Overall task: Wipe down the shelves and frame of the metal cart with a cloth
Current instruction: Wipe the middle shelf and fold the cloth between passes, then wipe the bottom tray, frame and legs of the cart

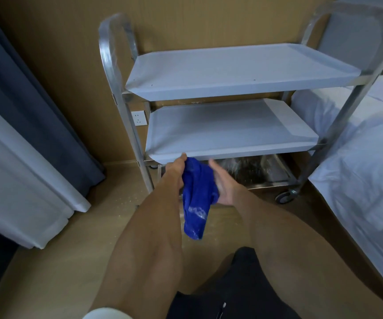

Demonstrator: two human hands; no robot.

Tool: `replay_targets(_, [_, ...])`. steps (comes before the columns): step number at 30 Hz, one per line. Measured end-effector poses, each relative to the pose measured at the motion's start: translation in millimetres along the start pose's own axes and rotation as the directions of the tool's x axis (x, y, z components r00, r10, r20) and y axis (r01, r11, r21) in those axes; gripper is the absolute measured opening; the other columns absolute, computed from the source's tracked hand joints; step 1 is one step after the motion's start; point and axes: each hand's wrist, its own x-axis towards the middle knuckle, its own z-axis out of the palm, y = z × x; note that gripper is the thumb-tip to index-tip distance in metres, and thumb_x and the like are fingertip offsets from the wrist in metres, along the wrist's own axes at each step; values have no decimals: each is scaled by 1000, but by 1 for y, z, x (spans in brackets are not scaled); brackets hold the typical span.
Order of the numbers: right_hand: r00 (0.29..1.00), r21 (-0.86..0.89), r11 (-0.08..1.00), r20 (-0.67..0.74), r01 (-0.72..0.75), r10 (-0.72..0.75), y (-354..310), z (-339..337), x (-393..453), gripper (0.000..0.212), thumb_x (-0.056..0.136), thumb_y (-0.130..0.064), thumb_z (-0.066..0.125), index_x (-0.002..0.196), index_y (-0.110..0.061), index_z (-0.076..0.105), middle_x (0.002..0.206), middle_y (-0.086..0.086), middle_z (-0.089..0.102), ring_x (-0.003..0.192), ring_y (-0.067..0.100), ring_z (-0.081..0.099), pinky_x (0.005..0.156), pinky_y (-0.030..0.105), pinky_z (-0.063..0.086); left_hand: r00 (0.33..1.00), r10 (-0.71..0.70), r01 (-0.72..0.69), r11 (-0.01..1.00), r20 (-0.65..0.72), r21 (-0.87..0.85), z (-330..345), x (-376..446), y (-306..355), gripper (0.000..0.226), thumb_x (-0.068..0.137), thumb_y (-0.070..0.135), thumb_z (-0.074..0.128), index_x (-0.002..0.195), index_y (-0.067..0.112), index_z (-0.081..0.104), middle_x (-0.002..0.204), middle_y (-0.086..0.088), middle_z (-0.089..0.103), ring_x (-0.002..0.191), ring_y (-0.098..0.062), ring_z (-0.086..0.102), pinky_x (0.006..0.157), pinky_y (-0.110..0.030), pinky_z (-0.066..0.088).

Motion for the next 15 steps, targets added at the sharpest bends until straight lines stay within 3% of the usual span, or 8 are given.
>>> replay_targets(2, [999,-83,996,22,-46,48,6,-4,7,58,86,-43,74,133,-14,59,122,11,70,116,31,65,104,53,47,999,26,-27,999,-37,-27,-3,7,4,46,85,31,74,120,7,56,115,-13,65,96,-29,64,88,-46,56])
replay_targets(5, [991,-21,999,-130,39,-41,2,-3,21,46,89,-26,73,130,-9,60,113,12,73,106,31,69,98,49,53,990,86,-73,991,-111,113,-11,12,-1,60,73,49,76,118,12,57,119,-7,63,102,-28,59,94,-47,51])
replay_targets(7, [991,19,997,-109,75,-73,-2,5,23,39,90,-26,71,124,-10,62,112,14,73,107,33,68,98,50,52,994,109,-102,978,-29,182,-16,8,-10,81,70,54,75,135,15,50,129,-6,58,107,-28,57,92,-44,50])
replay_targets(9, [992,43,995,-95,91,-87,-1,10,22,34,89,-28,69,117,-9,65,106,13,74,102,32,68,96,48,53,989,124,-136,980,85,149,-18,6,-18,85,78,41,75,148,15,35,134,-6,54,108,-25,57,85,-39,50])
replay_targets(13, [979,150,977,-161,149,-124,-5,3,20,31,84,-34,63,101,-8,68,91,13,73,84,30,66,86,43,53,920,-3,-102,964,393,246,-16,-3,-24,61,80,44,73,130,13,58,119,-8,69,107,-27,65,84,-39,53])
replay_targets(15, [975,160,976,-190,151,-120,-6,-11,25,31,86,-35,61,97,-8,69,90,14,73,81,29,66,80,40,55,908,-47,-118,924,416,363,-11,-1,-33,54,78,38,79,122,12,63,118,-10,70,106,-28,68,87,-42,56])
